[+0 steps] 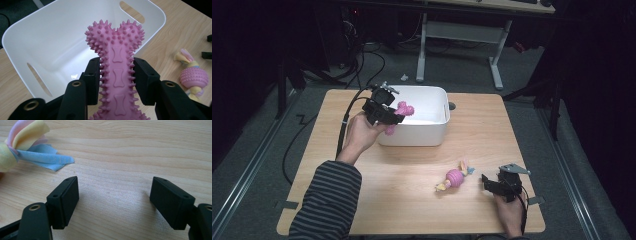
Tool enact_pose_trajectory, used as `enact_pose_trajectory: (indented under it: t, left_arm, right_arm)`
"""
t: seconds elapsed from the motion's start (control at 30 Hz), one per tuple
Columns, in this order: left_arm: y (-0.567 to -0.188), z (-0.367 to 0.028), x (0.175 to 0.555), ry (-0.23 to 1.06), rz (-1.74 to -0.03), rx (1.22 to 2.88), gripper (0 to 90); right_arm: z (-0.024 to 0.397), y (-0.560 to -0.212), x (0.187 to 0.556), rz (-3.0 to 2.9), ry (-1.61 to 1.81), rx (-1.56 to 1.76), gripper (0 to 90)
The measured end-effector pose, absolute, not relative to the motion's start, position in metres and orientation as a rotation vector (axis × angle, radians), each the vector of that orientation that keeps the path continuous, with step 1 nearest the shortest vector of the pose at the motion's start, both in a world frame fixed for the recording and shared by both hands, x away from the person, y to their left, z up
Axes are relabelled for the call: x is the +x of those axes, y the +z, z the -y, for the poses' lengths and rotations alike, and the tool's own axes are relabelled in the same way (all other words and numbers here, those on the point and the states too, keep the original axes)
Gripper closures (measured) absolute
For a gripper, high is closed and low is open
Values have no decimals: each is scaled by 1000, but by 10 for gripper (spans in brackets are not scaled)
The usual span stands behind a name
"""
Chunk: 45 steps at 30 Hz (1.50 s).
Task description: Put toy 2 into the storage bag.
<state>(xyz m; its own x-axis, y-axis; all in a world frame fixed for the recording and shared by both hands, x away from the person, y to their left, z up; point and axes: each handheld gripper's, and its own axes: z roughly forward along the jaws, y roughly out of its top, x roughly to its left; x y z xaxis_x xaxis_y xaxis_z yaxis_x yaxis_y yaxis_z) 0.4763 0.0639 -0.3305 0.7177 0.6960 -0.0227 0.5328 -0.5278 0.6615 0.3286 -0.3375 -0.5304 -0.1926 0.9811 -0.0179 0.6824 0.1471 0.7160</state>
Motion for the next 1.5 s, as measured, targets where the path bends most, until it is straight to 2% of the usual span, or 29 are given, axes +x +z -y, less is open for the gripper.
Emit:
enact_pose_trajectory:
  t: [0.8, 1.13, 1.5]
  left_arm:
    - [-346, -56, 523, 336, -1013, 2234, 590]
    - [-351, -49, 535, 397, -1014, 2246, 589]
    - [-365, -43, 544, 388, -1039, 2268, 586]
  right_arm:
    - [338, -530, 329, -1940, 801, 1582, 234]
    - [337, -530, 329, -1941, 801, 1582, 234]
    - [337, -531, 329, -1944, 803, 1578, 234]
